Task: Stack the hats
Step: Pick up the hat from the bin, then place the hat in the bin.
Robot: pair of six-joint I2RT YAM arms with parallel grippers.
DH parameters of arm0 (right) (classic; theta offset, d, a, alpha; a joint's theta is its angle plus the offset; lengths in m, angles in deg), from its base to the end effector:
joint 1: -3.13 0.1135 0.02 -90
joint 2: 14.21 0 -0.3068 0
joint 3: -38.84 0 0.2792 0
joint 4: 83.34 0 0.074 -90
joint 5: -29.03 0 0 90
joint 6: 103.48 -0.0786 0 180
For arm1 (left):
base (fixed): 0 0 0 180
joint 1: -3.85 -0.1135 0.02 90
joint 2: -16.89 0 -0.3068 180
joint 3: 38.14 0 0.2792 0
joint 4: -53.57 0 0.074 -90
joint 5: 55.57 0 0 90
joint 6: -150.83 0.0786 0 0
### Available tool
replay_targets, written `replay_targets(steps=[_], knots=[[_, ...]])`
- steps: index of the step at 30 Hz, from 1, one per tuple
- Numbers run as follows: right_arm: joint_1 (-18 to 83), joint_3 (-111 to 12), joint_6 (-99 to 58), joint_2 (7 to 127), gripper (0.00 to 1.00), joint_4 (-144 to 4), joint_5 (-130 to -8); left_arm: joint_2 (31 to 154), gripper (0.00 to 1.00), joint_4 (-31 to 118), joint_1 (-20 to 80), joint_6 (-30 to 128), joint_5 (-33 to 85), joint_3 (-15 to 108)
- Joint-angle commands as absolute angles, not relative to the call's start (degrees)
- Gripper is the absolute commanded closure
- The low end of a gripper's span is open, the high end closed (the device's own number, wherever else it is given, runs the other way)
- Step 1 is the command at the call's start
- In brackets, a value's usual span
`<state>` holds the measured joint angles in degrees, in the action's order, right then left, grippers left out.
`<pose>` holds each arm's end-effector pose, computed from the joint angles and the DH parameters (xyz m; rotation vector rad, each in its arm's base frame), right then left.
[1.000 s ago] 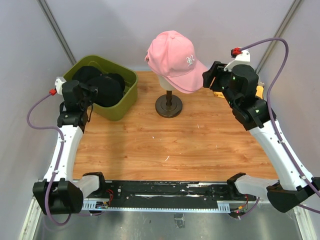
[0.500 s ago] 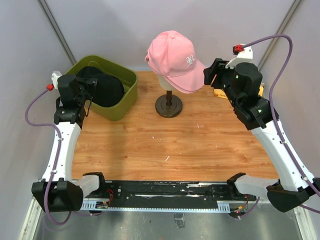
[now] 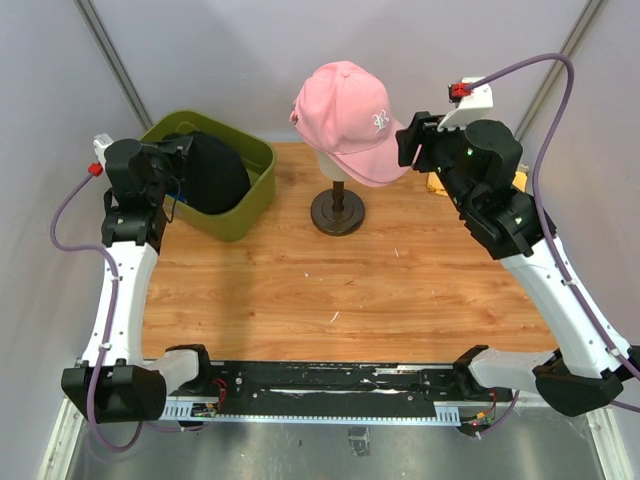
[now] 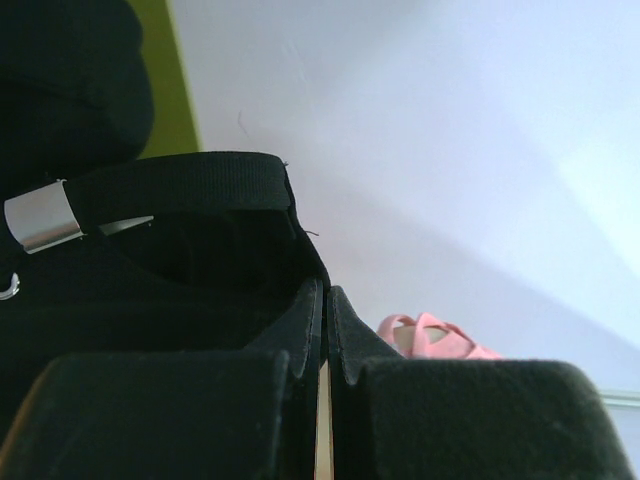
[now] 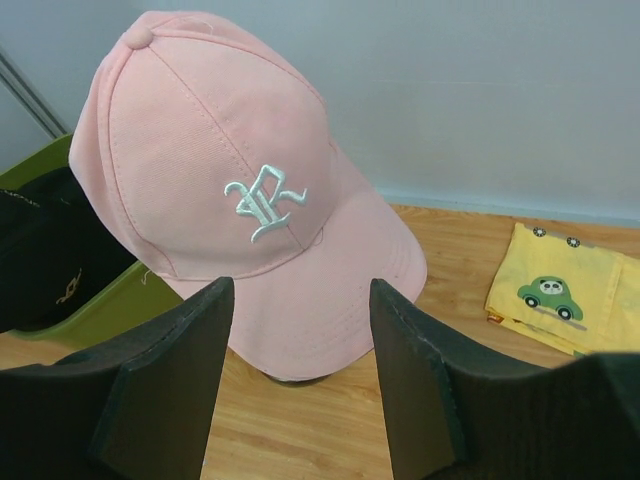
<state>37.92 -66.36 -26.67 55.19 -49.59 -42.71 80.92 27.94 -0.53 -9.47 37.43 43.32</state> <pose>0.2498 0.1436 0.5693 -0.0364 1.5514 0.4203 0.3018 0.0272 0.4512 -1.1124 1.3915 -0.8002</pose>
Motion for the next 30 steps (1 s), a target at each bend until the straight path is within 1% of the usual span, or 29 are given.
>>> replay_targets(steps=[1,12,21,26,30], knots=[[39.3,-68.8,-23.5,55.7,0.42,-49.9,-40.9,80.8,0.99,33.7,-0.8,-13.4,36.8,46.8],[40.3,-69.4,-22.7,56.0,0.42,-50.4,-41.0,82.4,1.00,35.7,-0.8,-15.4,35.9,53.3],[40.9,-69.6,-23.1,56.4,0.42,-50.8,-41.3,84.7,0.99,35.9,-0.8,-13.4,34.6,60.0],[41.0,-69.0,-23.3,56.7,0.42,-51.0,-41.2,85.3,1.00,38.3,-0.9,-13.5,34.1,56.8],[41.1,-67.9,-23.8,56.6,0.42,-51.2,-41.0,86.0,0.99,44.3,-0.9,-16.5,31.3,50.2]])
